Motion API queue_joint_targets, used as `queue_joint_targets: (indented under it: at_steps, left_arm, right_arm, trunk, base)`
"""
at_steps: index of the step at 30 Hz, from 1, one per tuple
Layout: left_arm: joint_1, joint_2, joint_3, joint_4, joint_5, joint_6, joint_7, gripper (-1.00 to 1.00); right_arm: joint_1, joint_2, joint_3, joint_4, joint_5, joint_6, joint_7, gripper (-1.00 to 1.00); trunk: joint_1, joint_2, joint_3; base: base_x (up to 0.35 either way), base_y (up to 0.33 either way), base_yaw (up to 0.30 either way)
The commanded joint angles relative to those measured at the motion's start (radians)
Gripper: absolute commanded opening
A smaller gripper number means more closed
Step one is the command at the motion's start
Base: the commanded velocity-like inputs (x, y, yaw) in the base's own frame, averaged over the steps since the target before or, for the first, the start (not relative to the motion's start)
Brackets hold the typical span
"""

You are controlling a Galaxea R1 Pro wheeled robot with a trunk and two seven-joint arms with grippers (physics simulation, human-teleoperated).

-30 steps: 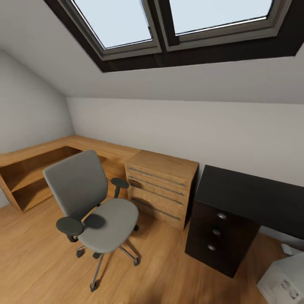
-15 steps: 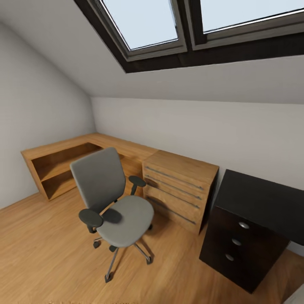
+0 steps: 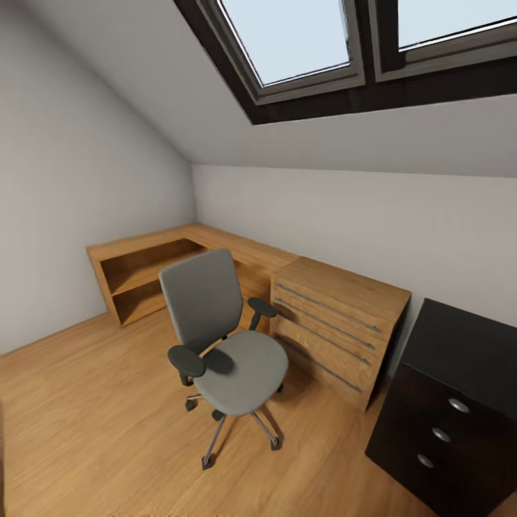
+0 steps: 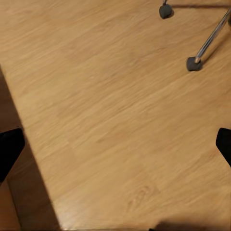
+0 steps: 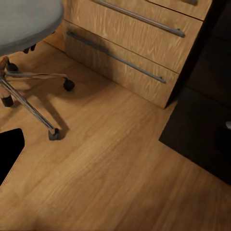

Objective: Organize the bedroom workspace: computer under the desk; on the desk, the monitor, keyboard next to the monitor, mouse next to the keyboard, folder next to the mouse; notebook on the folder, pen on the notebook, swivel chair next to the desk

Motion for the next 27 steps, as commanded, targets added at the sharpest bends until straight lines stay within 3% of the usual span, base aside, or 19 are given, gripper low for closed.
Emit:
queue_joint_targets:
  at_steps: [1,16,27]
  left_arm:
    - [0.000,0.000,-0.008,-0.002,0.000,-0.001,0.010,1.00]
    - [0.000,-0.006,-0.005,-0.002,0.001,0.073,0.010,1.00]
    - [0.000,-0.007,-0.008,-0.002,-0.003,0.089,0.006,1.00]
  right_arm:
    - [-0.001,0.001,0.009,0.002,-0.004,-0.002,-0.005,1.00]
    - [-0.001,-0.005,0.007,0.002,-0.004,0.000,-0.005,1.00]
    - [-0.001,-0.009,0.008,0.002,-0.004,0.001,-0.005,1.00]
  trunk:
    - [0.000,-0.001,-0.001]
    - [0.000,-0.001,-0.001]
    - [0.000,-0.001,-0.001]
  base:
    - [0.000,0.000,0.284]
    - [0.000,0.000,0.284]
    - [0.000,0.000,0.285]
